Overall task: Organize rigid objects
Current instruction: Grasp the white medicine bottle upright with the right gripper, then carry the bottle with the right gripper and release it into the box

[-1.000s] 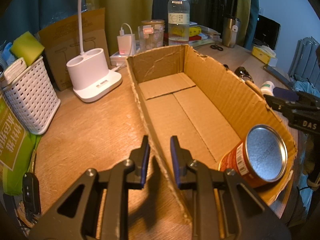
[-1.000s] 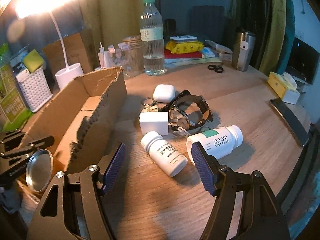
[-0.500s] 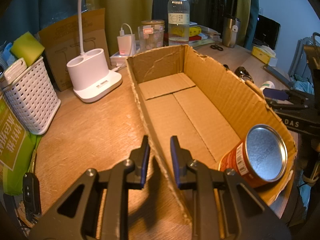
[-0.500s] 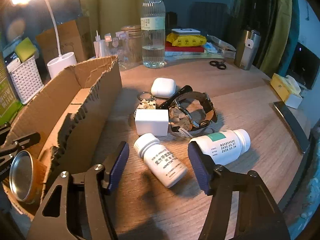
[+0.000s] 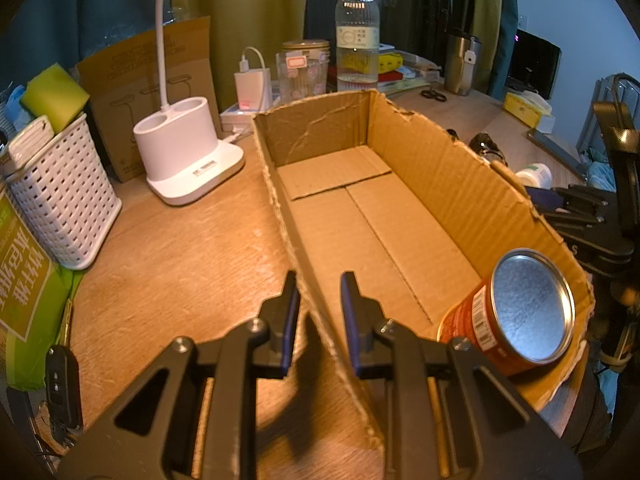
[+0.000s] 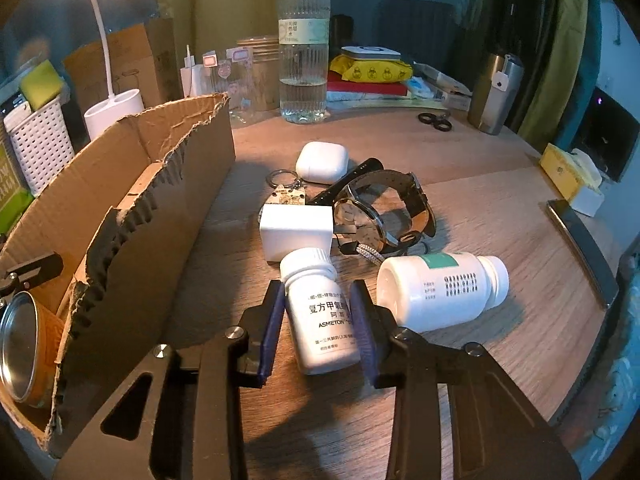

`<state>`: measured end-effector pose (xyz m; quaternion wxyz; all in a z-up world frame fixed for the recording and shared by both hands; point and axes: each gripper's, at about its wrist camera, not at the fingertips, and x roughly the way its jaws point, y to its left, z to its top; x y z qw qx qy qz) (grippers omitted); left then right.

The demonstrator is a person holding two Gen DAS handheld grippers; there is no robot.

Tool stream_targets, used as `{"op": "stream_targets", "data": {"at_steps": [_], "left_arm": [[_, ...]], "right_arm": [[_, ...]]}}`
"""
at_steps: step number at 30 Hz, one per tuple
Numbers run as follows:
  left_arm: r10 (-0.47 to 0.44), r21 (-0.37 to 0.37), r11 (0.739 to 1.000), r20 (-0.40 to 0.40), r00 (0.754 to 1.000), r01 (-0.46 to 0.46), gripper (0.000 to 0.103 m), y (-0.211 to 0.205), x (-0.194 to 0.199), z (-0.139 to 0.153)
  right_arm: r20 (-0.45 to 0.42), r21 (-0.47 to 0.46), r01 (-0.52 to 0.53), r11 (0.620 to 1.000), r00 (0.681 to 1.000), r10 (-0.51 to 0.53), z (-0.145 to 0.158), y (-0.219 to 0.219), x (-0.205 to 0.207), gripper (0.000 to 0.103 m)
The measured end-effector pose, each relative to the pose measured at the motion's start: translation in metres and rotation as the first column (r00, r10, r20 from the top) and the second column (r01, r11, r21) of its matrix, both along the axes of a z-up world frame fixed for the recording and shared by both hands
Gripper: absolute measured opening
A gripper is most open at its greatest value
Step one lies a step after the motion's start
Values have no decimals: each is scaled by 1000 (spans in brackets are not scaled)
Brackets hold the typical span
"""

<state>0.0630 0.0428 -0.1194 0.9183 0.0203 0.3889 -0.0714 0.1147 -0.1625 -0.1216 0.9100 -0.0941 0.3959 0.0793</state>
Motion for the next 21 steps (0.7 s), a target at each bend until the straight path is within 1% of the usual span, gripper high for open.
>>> {"op": "stream_targets", "data": {"at_steps": [8, 21], "left_arm": [[0, 0, 1000, 0, 1000, 0, 21, 0, 0, 0], [0, 0, 1000, 0, 1000, 0, 21, 0, 0, 0]], "right_arm": [[21, 1, -16, 1000, 1000, 16, 6, 4, -5, 35], [112, 23, -57, 998, 992, 54, 44, 16, -26, 35]]}}
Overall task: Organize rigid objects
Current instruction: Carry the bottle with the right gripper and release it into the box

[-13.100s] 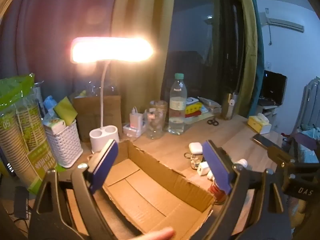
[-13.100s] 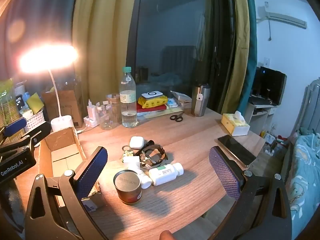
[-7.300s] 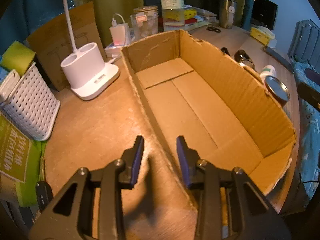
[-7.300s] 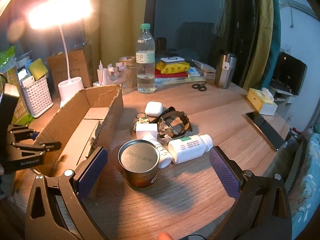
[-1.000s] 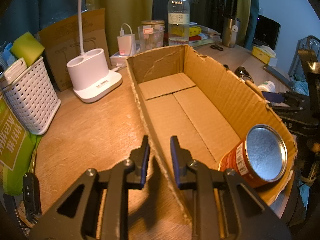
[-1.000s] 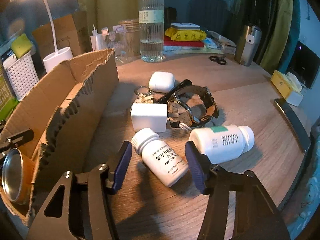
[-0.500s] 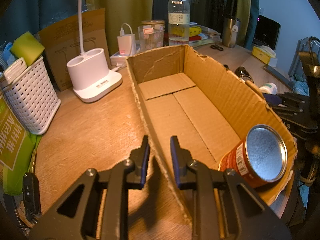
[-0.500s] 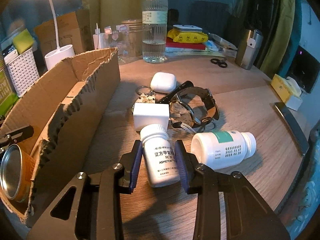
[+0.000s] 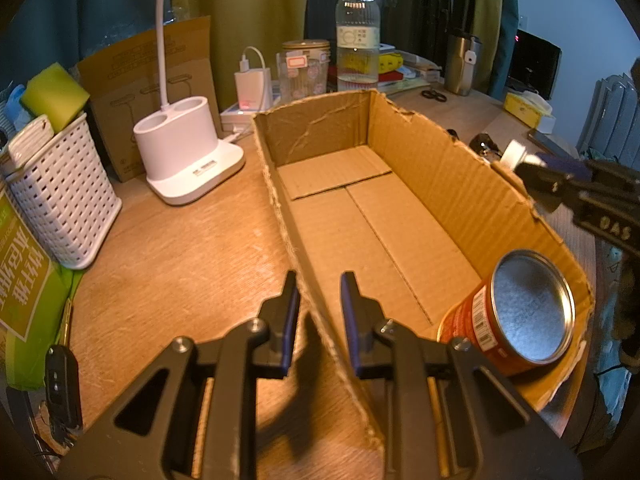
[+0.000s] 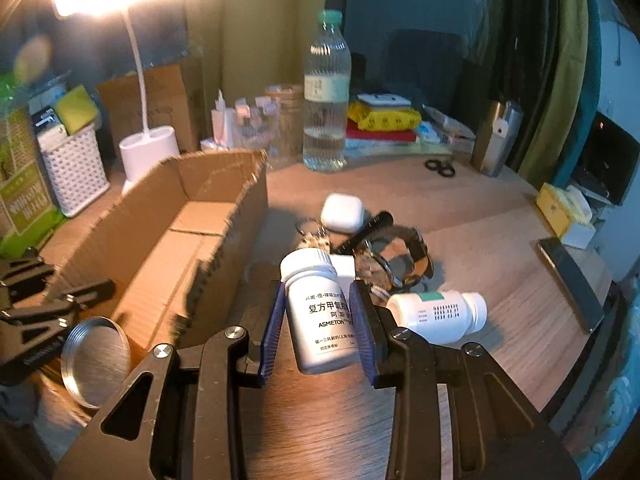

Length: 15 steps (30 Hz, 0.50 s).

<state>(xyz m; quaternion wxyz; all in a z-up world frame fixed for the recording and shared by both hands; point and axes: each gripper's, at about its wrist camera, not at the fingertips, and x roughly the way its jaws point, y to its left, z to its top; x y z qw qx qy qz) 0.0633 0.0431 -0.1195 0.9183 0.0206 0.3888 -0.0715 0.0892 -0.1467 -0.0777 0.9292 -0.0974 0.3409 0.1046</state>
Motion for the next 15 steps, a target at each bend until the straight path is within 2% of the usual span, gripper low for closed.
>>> {"op": "stream_targets", "data": {"at_steps": [15], "left_arm": [[0, 0, 1000, 0, 1000, 0, 21, 0, 0, 0]], "right_arm": [[102, 33, -97, 995, 990, 93, 45, 29, -30, 35]]}}
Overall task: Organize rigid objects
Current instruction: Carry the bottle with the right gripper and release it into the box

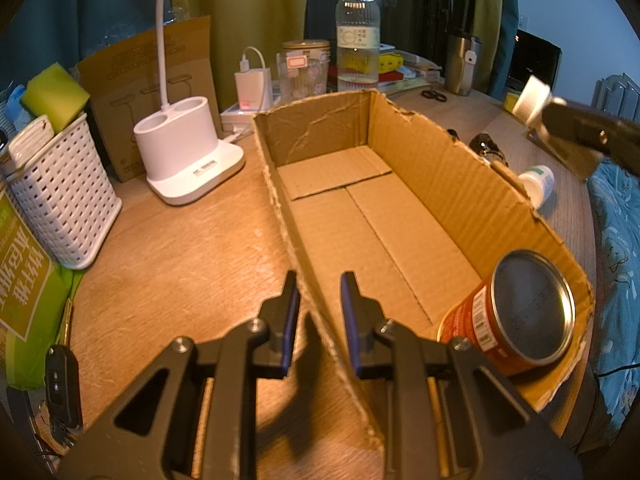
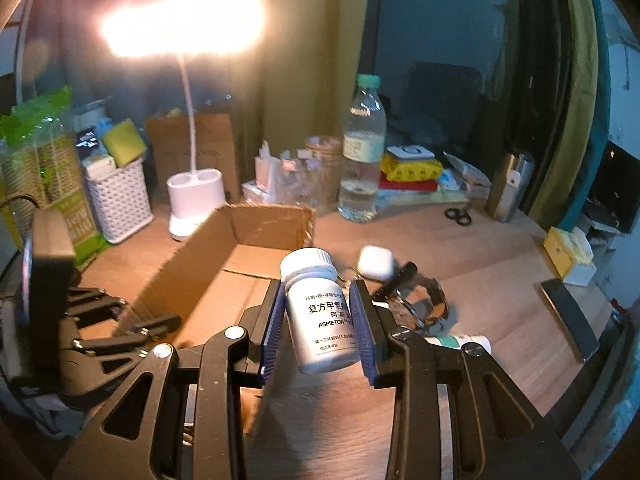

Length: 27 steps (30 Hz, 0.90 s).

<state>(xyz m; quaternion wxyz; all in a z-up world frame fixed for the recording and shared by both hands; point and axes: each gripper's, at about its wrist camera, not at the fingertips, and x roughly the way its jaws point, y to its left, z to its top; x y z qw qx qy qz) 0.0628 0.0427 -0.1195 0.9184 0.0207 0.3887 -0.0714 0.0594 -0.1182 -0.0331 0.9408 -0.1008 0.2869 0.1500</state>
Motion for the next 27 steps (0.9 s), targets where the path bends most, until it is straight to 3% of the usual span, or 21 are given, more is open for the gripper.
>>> {"op": "stream_targets", "data": {"at_steps": [15, 27], "left_arm": [[0, 0, 1000, 0, 1000, 0, 21, 0, 0, 0], [0, 0, 1000, 0, 1000, 0, 21, 0, 0, 0]], "right_arm": [[-3, -10, -112, 994, 994, 112, 1, 41, -7, 35], [-83, -16, -135, 991, 988, 133, -23, 50, 2, 35]]}}
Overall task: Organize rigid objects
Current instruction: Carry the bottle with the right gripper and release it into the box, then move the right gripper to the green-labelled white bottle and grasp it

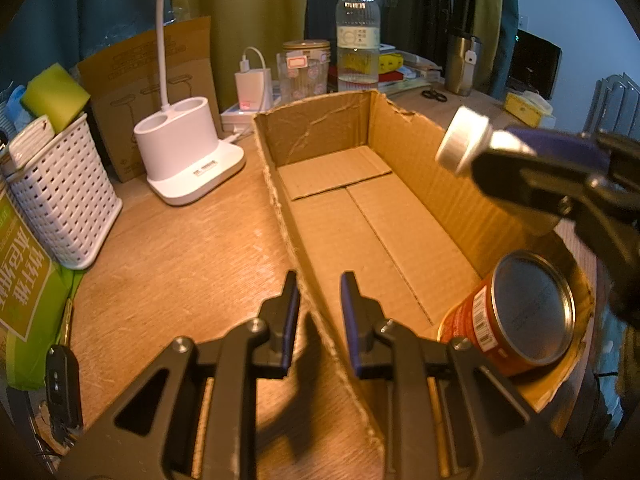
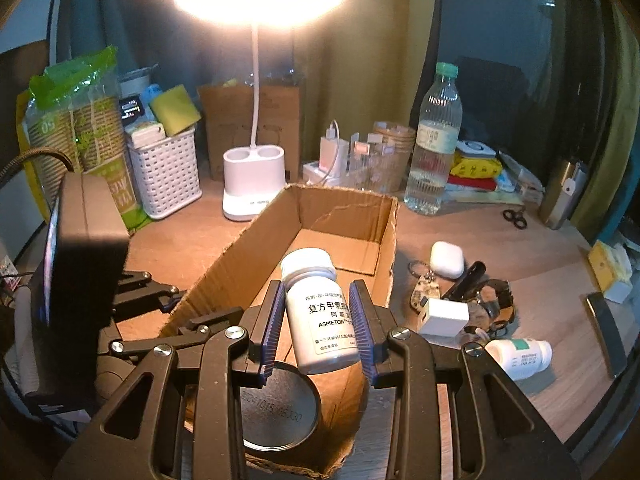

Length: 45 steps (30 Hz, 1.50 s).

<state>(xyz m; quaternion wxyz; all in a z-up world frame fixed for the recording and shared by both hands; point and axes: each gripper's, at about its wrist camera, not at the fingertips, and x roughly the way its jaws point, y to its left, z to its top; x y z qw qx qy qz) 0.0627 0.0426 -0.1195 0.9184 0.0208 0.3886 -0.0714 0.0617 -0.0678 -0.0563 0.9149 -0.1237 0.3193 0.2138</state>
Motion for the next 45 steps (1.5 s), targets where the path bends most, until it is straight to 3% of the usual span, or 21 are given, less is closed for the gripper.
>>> {"op": "stream_targets", "data": {"at_steps": [13, 29, 45], "left_arm": [[0, 0, 1000, 0, 1000, 0, 21, 0, 0, 0], [1, 2, 1000, 0, 1000, -1, 21, 0, 0, 0], [1, 2, 1000, 0, 1000, -1, 21, 0, -1, 0]], "right_arm": [[-59, -27, 19, 999, 998, -20, -18, -6, 6, 35], [-22, 31, 46, 998, 999, -45, -5, -22, 1, 36], [18, 63, 235, 970, 971, -237, 7, -92, 11, 45]]}}
